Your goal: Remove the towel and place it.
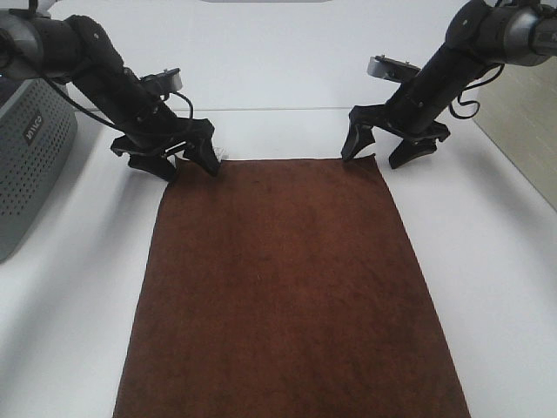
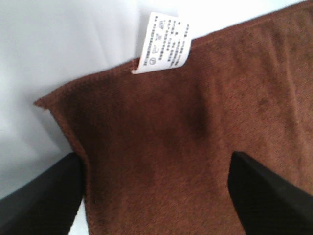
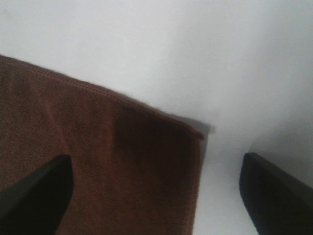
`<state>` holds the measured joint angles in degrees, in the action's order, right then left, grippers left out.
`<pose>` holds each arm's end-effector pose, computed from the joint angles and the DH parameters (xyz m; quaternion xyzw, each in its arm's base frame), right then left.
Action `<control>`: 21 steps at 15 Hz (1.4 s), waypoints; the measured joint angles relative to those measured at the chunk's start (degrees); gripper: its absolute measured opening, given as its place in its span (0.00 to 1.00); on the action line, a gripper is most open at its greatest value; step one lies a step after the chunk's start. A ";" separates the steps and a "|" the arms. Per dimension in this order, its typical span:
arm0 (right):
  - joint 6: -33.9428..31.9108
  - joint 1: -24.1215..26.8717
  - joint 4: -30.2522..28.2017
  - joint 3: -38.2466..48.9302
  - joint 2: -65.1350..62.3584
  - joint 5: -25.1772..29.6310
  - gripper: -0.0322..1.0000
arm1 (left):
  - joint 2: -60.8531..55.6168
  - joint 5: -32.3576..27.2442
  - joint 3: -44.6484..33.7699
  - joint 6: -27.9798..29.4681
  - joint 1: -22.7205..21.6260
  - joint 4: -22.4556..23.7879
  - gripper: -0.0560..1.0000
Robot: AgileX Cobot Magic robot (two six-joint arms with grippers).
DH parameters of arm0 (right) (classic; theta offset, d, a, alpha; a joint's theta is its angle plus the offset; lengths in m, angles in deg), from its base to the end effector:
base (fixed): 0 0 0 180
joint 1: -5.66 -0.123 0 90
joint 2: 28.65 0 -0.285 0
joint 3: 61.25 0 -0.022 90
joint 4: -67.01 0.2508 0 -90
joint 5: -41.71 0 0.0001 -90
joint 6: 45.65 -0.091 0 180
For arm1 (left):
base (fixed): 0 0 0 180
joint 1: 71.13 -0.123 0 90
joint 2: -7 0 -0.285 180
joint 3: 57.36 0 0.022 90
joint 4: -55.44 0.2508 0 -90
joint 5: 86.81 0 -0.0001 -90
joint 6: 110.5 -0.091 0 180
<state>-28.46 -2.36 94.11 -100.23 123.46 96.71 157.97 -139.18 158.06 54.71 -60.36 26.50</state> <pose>0.5033 0.1052 0.0965 -0.0999 0.9685 0.1961 0.1166 0.4923 -0.1292 0.0921 0.0854 0.9680 -0.2091 0.1093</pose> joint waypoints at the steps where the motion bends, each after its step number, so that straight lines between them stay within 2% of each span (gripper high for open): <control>1: 0.00 -0.46 -0.11 0.00 0.00 -0.11 0.88 | 0.00 0.40 0.00 1.03 0.06 0.00 0.70; 4: -1.03 -0.52 -0.52 0.00 0.17 -0.40 0.79 | 0.23 0.74 0.00 2.18 0.00 0.06 0.54; 8: -1.43 -0.52 -2.58 0.00 0.40 -0.34 0.57 | 0.52 0.74 0.00 2.29 0.00 0.06 0.39; 10: -1.49 -0.52 -2.86 0.00 0.46 -0.17 0.50 | 0.63 0.74 0.00 2.29 0.00 0.06 0.33; 16: -1.55 -0.52 -2.46 0.00 0.46 -0.17 0.47 | 0.63 0.74 0.00 2.29 0.00 0.11 0.31; 20: -1.95 -1.09 -2.64 0.00 0.63 -0.86 0.31 | 0.63 0.63 0.00 2.29 0.00 0.11 0.31; 21: -2.12 -1.49 -2.92 0.00 0.69 -1.32 0.25 | 0.63 0.63 0.00 2.29 0.00 0.11 0.31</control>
<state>-30.58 -3.85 91.19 -100.23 124.15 95.40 158.60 -138.55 158.06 57.01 -60.36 26.62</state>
